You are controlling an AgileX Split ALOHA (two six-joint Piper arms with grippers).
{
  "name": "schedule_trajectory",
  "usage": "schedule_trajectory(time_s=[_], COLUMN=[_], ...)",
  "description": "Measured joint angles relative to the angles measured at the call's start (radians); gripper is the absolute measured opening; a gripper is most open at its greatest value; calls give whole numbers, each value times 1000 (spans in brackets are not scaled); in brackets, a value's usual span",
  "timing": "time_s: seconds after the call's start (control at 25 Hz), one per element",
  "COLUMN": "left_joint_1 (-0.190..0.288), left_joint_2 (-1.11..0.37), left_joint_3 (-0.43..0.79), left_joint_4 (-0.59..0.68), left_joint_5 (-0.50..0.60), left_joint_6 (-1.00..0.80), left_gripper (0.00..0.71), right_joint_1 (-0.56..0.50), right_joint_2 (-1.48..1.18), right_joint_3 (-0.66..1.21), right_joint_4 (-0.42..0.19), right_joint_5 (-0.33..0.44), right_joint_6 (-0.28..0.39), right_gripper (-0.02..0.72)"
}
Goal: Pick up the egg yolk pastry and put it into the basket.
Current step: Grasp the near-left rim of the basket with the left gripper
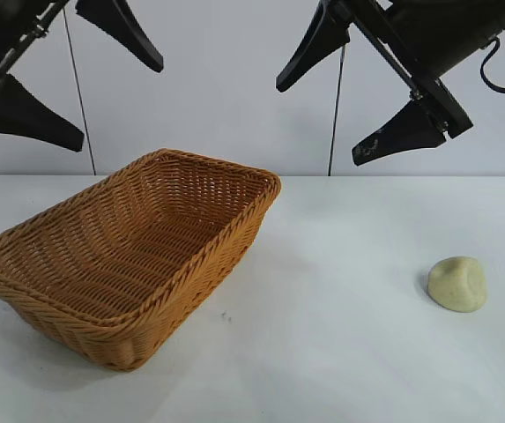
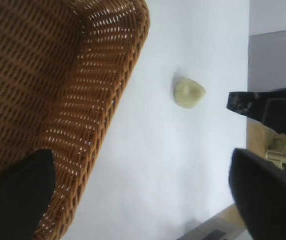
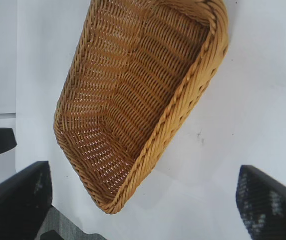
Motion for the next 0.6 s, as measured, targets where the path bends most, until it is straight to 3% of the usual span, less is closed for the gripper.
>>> schedule_trajectory(time_s=[0.28, 0.6], left_joint_1=[0, -11], left_joint_2=[-108, -228], left_joint_3=[19, 247], left_joint_4=[235, 289], left_joint_5=[51, -20], left_joint_6=[-345, -613], left_gripper=[692, 692], right_joint_1=[0, 0], right_joint_2=[0, 0], right_joint_3=[0, 0], right_joint_4=[0, 0], right_joint_5=[0, 0], right_joint_6=[0, 0], right_gripper=[694, 694])
